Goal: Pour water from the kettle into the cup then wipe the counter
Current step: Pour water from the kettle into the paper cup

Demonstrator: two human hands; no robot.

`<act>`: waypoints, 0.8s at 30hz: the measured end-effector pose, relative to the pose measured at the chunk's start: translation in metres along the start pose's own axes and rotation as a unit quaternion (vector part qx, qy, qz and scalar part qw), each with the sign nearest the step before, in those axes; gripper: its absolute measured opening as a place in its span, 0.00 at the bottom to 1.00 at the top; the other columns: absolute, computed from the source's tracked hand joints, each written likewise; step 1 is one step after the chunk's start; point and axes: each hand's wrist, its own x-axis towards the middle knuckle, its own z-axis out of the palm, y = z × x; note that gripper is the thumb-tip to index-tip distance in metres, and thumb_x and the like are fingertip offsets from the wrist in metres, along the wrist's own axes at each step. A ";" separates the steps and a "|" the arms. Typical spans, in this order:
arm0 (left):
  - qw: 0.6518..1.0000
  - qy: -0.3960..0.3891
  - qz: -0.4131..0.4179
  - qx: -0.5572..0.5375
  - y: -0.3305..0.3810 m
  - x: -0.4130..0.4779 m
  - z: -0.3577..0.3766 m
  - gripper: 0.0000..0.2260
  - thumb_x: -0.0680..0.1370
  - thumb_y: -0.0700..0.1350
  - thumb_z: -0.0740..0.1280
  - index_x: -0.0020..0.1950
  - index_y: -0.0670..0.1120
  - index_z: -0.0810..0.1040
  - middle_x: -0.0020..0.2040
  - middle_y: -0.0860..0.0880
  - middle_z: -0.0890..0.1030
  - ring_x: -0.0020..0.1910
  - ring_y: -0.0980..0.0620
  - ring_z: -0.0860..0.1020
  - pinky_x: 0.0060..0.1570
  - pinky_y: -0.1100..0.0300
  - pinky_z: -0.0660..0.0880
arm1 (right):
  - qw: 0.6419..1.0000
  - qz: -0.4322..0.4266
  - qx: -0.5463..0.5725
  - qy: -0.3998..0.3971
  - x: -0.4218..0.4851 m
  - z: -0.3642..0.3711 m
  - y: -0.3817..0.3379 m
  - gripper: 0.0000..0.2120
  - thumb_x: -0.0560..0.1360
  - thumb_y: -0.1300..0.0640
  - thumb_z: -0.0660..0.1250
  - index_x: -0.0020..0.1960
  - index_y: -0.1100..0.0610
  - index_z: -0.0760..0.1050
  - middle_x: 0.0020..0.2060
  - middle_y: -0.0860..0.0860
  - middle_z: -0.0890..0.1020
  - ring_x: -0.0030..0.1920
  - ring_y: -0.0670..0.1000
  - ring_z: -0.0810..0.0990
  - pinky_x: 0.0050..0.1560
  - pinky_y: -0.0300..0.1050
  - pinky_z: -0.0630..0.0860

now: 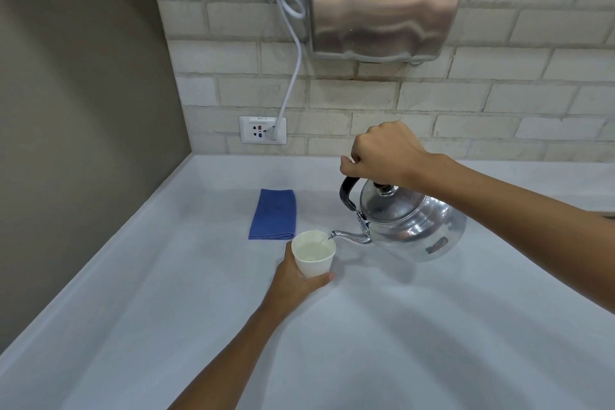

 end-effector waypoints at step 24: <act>1.000 0.006 -0.021 0.015 -0.003 0.000 0.001 0.40 0.59 0.57 0.78 0.65 0.56 0.63 0.59 0.54 0.75 0.58 0.52 0.74 0.59 0.54 0.73 | 0.968 0.181 0.175 0.020 0.004 0.057 0.050 0.25 0.71 0.51 0.62 0.21 0.54 0.55 0.17 0.49 0.58 0.22 0.50 0.58 0.26 0.40 0.56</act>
